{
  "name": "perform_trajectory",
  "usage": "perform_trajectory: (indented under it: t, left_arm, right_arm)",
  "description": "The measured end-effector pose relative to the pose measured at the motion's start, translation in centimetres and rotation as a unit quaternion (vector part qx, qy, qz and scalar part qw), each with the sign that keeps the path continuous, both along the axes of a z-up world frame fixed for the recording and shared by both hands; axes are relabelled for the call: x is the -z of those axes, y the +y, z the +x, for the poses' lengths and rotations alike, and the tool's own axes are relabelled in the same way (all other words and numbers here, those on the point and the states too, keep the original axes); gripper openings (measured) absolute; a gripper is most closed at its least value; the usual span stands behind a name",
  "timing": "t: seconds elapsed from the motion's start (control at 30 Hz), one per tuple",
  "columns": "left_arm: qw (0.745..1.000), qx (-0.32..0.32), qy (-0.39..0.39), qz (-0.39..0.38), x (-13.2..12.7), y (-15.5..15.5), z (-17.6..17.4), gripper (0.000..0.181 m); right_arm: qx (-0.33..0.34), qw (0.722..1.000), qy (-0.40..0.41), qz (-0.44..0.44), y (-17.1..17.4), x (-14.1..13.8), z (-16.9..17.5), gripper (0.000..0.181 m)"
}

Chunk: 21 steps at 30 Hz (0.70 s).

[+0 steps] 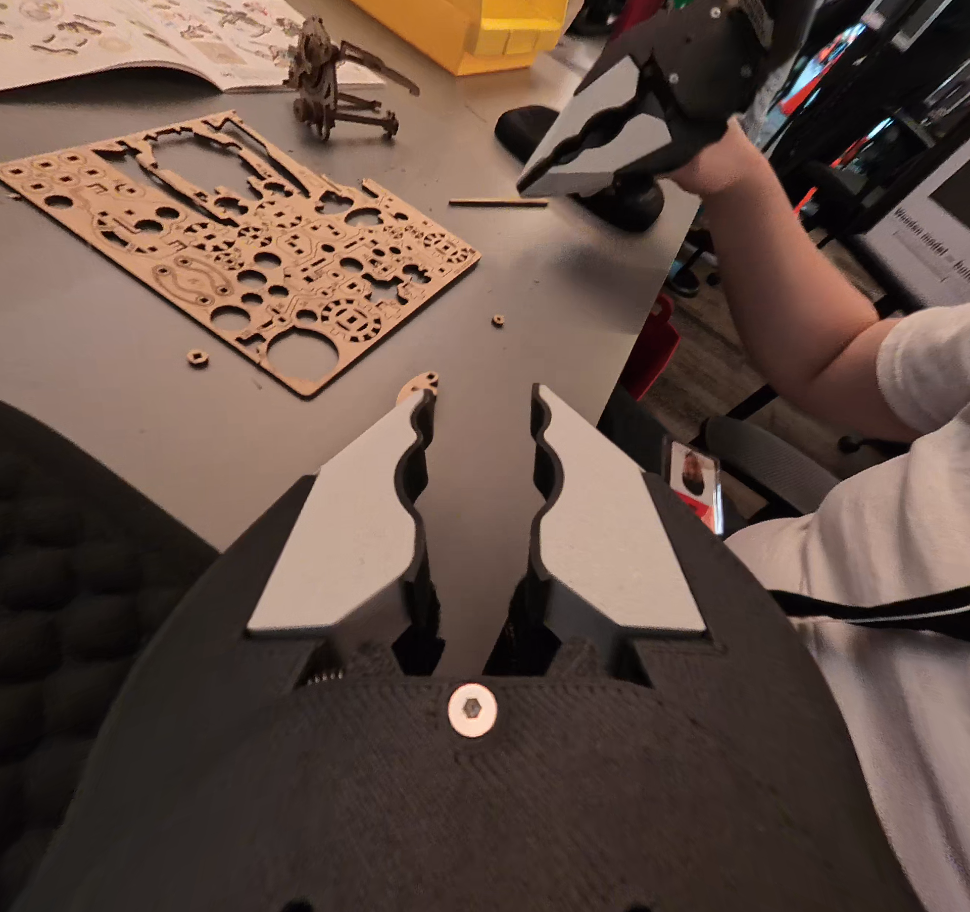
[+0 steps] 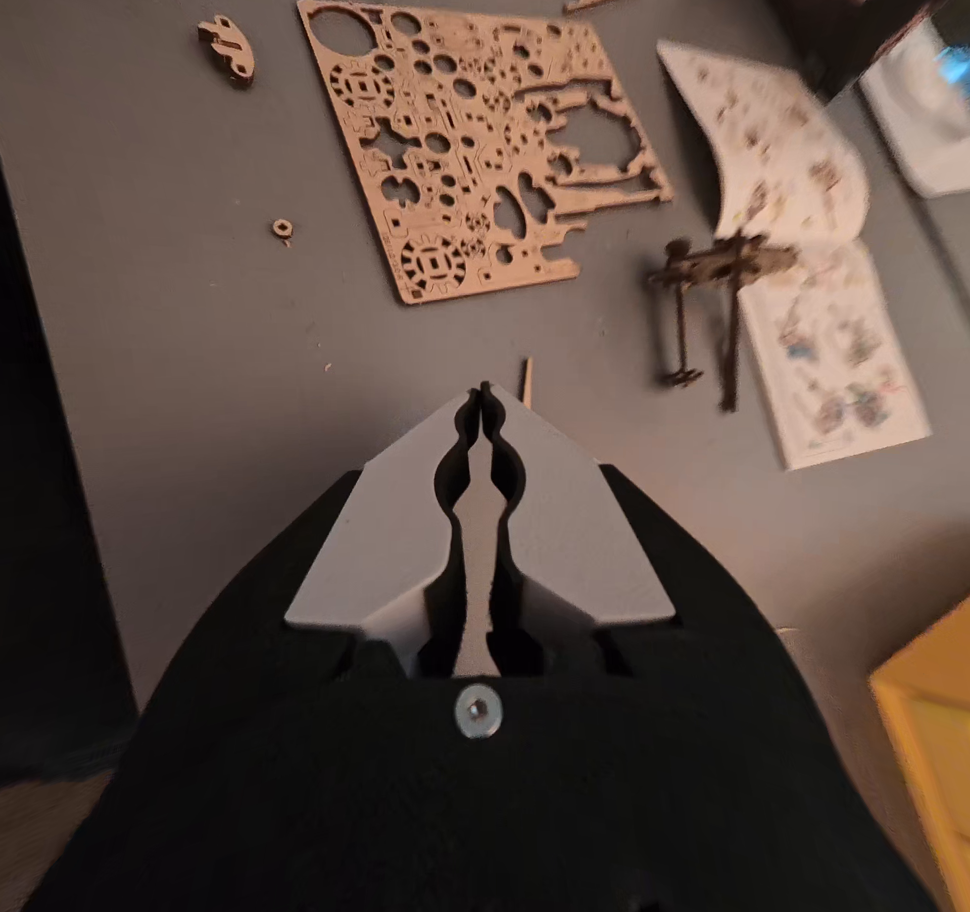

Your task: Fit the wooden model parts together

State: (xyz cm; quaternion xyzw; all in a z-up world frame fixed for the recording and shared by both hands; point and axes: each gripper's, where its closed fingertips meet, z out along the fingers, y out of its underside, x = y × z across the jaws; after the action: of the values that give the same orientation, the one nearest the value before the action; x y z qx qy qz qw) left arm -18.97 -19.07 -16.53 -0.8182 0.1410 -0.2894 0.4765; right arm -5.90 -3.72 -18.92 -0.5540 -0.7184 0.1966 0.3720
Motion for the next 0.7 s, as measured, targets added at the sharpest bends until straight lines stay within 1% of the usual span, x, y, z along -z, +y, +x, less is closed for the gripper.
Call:
perform_trajectory:
  t: [0.07, 0.1, 0.17, 0.2, 0.23, 0.3, 0.37, 0.4, 0.43, 0.5, 0.63, 0.7]
  left_arm:
    - [1.0, 0.005, -0.006, -0.002, -0.3, 0.3, 0.4, 0.037]
    - [1.0, 0.007, -0.005, -0.001, -0.4, 0.4, 0.5, 0.037]
    - [1.0, 0.013, 0.0, 0.004, -0.7, 0.4, 1.0, 0.037]
    - [1.0, 0.015, 0.004, 0.005, -0.8, 0.4, 1.1, 0.037]
    - [1.0, 0.015, 0.008, 0.005, -0.7, 0.3, 1.2, 0.037]
    - [1.0, 0.015, 0.008, 0.004, -0.8, 0.2, 1.5, 0.037]
    - [1.0, 0.015, 0.007, 0.002, -0.8, 0.0, 1.6, 0.037]
    - [1.0, 0.015, 0.007, 0.001, -0.8, 0.0, 1.6, 0.037]
    - [1.0, 0.015, 0.008, 0.0, -0.9, 0.0, 1.6, 0.037]
    - [1.0, 0.015, 0.008, 0.002, -1.1, 0.0, 1.7, 0.037]
    - [1.0, 0.02, 0.007, 0.006, -1.5, 0.2, 2.1, 0.037]
    - [1.0, 0.021, -0.003, 0.008, -1.8, 0.4, 2.2, 0.037]
  right_arm:
    - [0.009, 0.998, 0.002, 0.07, 1.1, -0.9, 0.1, 0.0]
    - [0.009, 0.998, -0.007, 0.061, 1.6, -0.6, 0.4, 0.0]
    - [0.033, 0.999, -0.029, -0.022, 2.9, 0.5, 1.0, 0.009]
    - [0.035, 0.997, -0.034, -0.062, 3.1, 1.0, 1.2, 0.013]
    - [0.033, 0.995, -0.035, -0.083, 3.3, 1.3, 1.3, 0.015]
    - [0.031, 0.995, -0.039, -0.086, 3.6, 1.6, 1.5, 0.016]
    - [0.029, 0.993, -0.074, -0.088, 3.3, 2.6, 2.0, 0.02]
    - [0.029, 0.992, -0.084, -0.09, 3.2, 3.0, 2.0, 0.02]
    - [0.03, 0.992, -0.077, -0.099, 3.1, 2.9, 1.8, 0.019]
    - [0.031, 0.989, -0.078, -0.123, 2.9, 3.1, 1.8, 0.004]
    - [0.014, 0.989, -0.078, -0.127, 2.3, 3.0, 1.6, 0.004]
    - [-0.008, 0.993, -0.051, -0.11, 1.1, 1.9, 0.9, 0.004]
